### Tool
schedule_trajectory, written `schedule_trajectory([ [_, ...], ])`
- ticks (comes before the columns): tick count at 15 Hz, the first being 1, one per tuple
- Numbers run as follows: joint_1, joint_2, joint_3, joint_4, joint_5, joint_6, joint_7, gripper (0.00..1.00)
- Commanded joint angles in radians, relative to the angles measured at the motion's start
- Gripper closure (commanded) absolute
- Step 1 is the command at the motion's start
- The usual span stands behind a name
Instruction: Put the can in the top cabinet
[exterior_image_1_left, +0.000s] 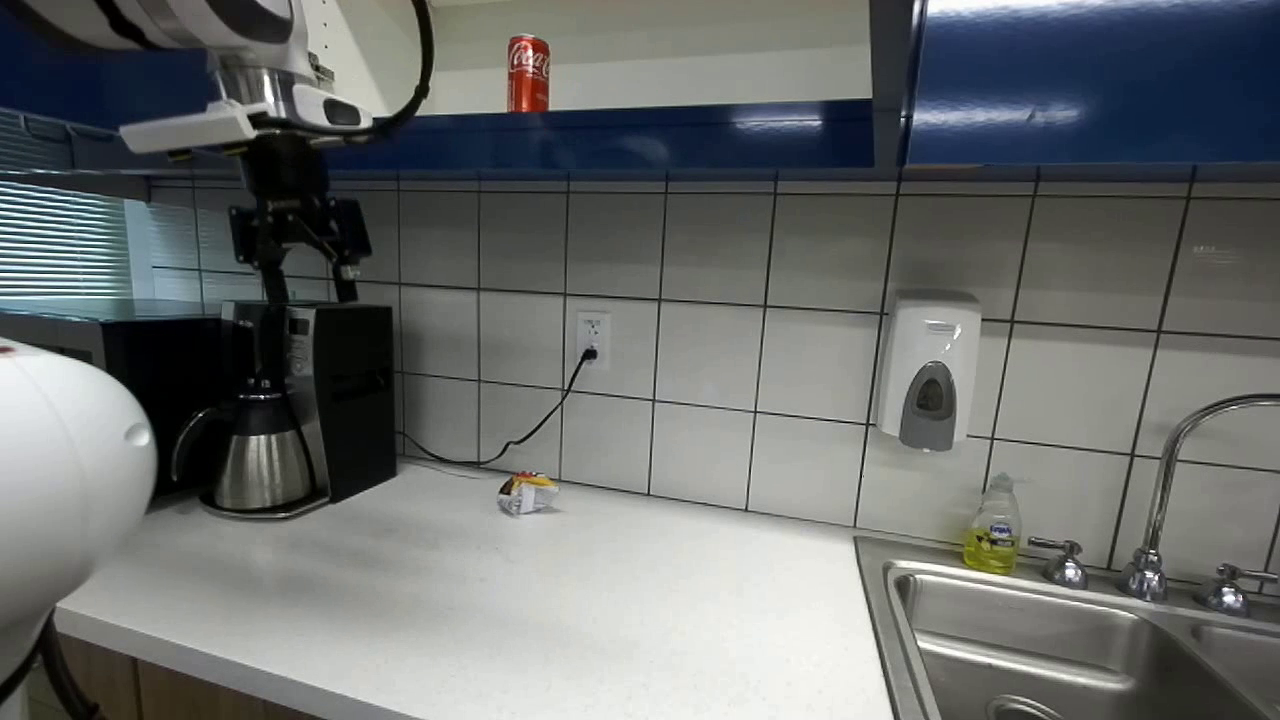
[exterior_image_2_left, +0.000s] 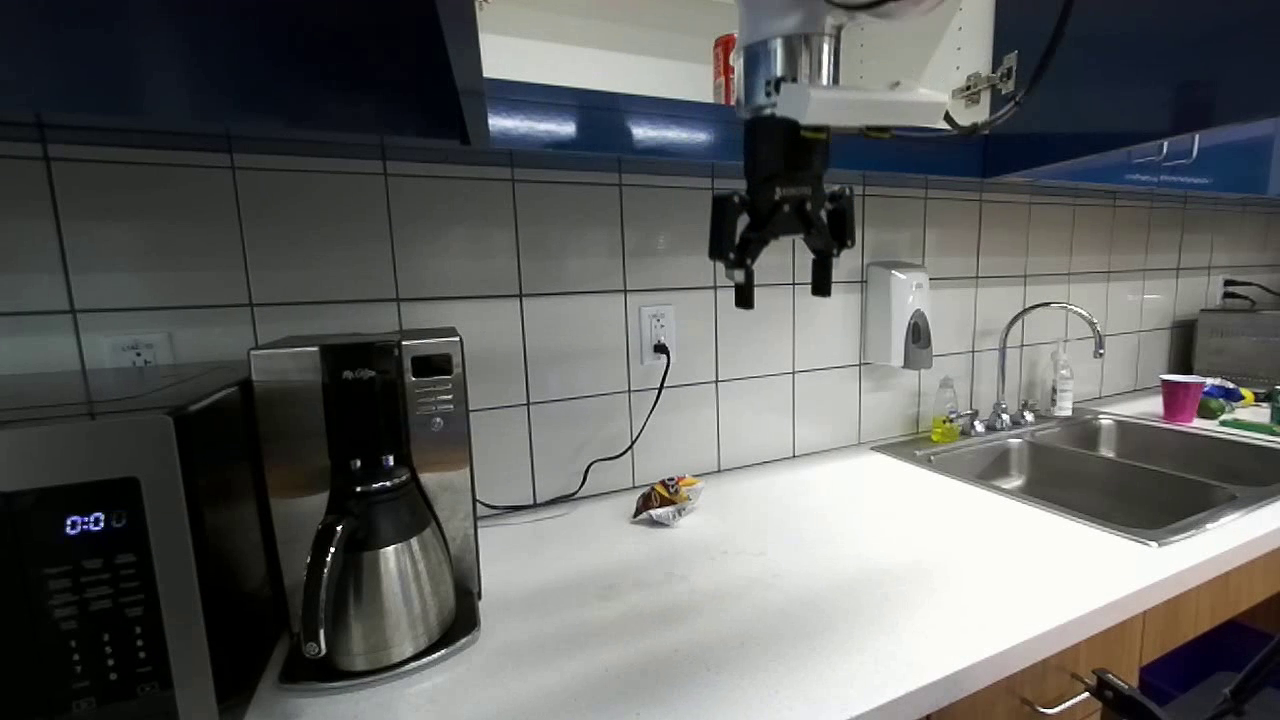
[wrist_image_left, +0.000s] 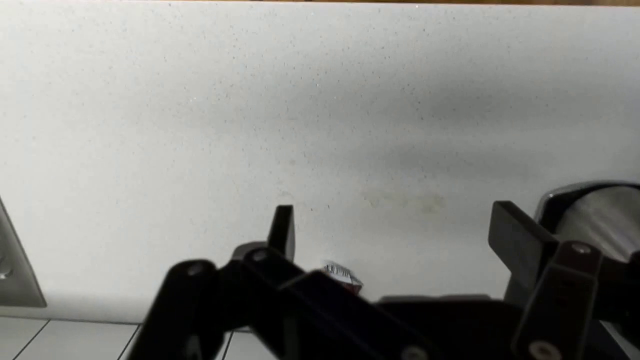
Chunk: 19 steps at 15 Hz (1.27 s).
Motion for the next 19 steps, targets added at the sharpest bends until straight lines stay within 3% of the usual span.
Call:
schedule_trajectory([
  [1, -0.016, -0.077, 0.022, -0.187, 0.038, 0.1, -0.017, 0.0],
  [4, -0.002, -0.064, 0.028, -0.245, 0.058, 0.118, -0.033, 0.0],
  [5, -0.024, -0.034, 0.032, -0.196, 0.043, 0.093, -0.019, 0.0],
  [19, -0.017, -0.034, 0.037, -0.222, 0.05, 0.101, -0.021, 0.0],
])
